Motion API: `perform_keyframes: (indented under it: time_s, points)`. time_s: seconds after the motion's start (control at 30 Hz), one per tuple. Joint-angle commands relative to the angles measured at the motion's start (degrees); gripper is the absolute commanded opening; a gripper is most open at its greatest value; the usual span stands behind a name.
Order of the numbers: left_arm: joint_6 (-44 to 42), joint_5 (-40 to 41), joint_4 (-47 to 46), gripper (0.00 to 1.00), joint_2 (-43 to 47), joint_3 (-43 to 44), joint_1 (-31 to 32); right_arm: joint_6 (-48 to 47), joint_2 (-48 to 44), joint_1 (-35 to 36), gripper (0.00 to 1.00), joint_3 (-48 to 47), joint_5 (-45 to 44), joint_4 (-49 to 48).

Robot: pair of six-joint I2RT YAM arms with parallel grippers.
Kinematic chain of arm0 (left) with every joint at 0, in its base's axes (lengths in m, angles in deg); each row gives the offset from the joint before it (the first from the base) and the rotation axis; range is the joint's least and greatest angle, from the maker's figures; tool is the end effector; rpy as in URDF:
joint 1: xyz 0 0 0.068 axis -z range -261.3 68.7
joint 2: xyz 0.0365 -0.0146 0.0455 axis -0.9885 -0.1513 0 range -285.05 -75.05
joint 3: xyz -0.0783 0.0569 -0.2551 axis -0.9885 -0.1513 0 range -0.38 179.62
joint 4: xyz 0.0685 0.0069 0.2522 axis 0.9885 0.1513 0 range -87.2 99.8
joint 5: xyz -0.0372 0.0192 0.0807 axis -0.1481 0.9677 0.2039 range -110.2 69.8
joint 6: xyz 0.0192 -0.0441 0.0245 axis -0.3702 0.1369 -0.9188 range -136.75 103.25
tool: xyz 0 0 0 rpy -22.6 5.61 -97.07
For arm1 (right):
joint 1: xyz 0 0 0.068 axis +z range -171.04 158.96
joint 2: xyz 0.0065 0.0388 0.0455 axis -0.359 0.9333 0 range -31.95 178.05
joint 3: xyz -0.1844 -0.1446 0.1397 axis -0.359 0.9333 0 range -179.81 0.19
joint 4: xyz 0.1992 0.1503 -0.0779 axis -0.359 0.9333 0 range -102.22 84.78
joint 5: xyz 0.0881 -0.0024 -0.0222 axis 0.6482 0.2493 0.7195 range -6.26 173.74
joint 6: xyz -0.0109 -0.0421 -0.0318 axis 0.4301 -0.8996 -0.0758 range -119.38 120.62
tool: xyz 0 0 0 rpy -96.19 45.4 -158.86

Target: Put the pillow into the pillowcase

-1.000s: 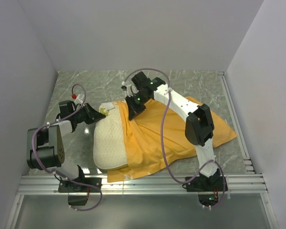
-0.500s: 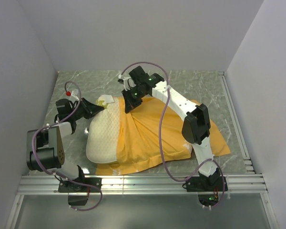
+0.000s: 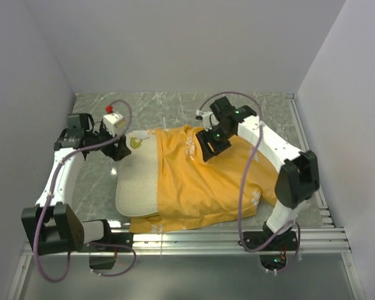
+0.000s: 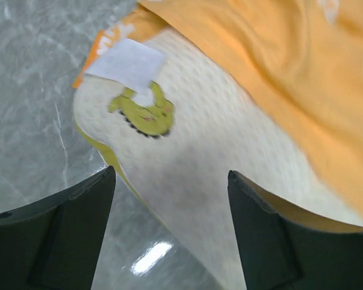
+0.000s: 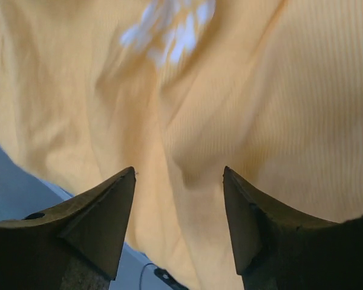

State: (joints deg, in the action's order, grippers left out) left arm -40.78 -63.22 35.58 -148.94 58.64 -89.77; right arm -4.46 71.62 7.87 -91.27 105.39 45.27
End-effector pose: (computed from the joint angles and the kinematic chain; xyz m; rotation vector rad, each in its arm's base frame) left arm 0.2670 0.0151 0.2884 0.6236 2.1110 -0.5875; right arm 0.3188 0.1911 0.2771 -0.9122 2.6548 0.6292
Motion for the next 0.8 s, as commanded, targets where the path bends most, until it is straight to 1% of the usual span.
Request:
perform_keyframes:
  time_s: [0.0, 0.03, 0.1, 0.13, 0.2, 0.23, 0.3, 0.33, 0.37, 0.43, 0.47, 0.5, 0.53, 0.6, 0.67, 0.7, 0.73, 0.77]
  points:
    - [-29.92, 5.66, 20.12, 0.8, 3.39, -2.4, 4.59, -4.76, -6.62, 0.19, 0.66, 7.77, -4.77, 2.79]
    - [-30.89, 6.98, 20.05, 0.8, 5.05, -3.99, 7.65, -5.63, -6.63, 0.01, 0.66, 9.7, -4.77, 3.41]
    - [-31.69, 9.62, 18.22, 0.8, 6.64, -7.33, 11.18, -5.99, -6.01, 0.1, 0.65, 14.63, -5.12, 3.07]
    - [-30.99, 10.41, 16.72, 0.79, 7.7, -10.65, 14.76, -5.47, -5.14, 0.1, 0.65, 15.95, -6.0, 1.32]
    - [-27.66, 12.69, 13.82, 0.76, 7.97, -13.66, 18.38, -5.12, -3.65, -0.08, 0.65, 18.77, -8.01, -1.41]
    - [-26.26, 13.31, 10.41, 0.74, 7.45, -16.02, 21.71, -4.77, -1.38, -0.51, 0.65, 19.12, -9.94, -3.94]
    - [-22.12, 14.19, 7.23, 0.72, 6.13, -17.8, 24.63, -4.68, 1.53, -1.48, 0.65, 17.55, -11.18, -5.81]
    - [-20.63, 14.46, 3.82, 0.7, 4.38, -18.85, 26.82, -4.41, 4.59, -2.7, 0.65, 16.15, -11.71, -6.86]
    - [-16.88, 14.72, 1.35, 0.69, 3.32, -19.21, 27.71, -4.24, 6.19, -3.32, 0.65, 11.96, -12.41, -7.04]
    - [-13.25, 14.81, -2.26, 0.65, -0.44, -18.86, 28.85, -3.36, 10.4, -4.47, 0.65, 6.32, -12.95, -6.87]
    - [-9.93, 14.55, -5.5, 0.65, -1.86, -18.34, 28.95, -3.01, 11.73, -5.43, 0.65, 0.2, -13.04, -6.61]
    - [-7.81, 14.64, -7.09, 0.65, -3.09, -17.03, 29.04, -2.57, 13.14, -5.79, 0.65, -3.25, -13.3, -6.34]
    - [-4.83, 15.07, -8.68, 0.67, -5.28, -16.14, 29.04, -1.87, 15.67, -6.05, 0.65, -10.07, -13.21, -5.21]
    - [-3.31, 15.16, -10.8, 0.69, -6.96, -12.99, 29.04, -1.25, 17.8, -6.49, 0.65, -16.35, -12.34, -3.36]
    - [-2.69, 15.17, -9.67, 0.71, -7.76, -10.78, 29.04, -0.55, 18.16, -6.75, 0.65, -21.71, -12.42, -2.13]
    - [-2.77, 14.73, -8.79, 0.72, -7.5, -9.03, 29.04, -0.46, 17.38, -6.93, 0.65, -22.18, -12.33, -2.12]
    - [-2.95, 14.29, -7.91, 0.74, -6.37, -8.23, 29.12, 0.33, 14.24, -7.37, 0.66, -21.83, -12.16, -2.99]
    - [-3.3, 13.59, -6.77, 0.75, -5.4, -7.7, 29.21, 1.03, 11.94, -7.89, 0.67, -19.13, -11.81, -3.7]
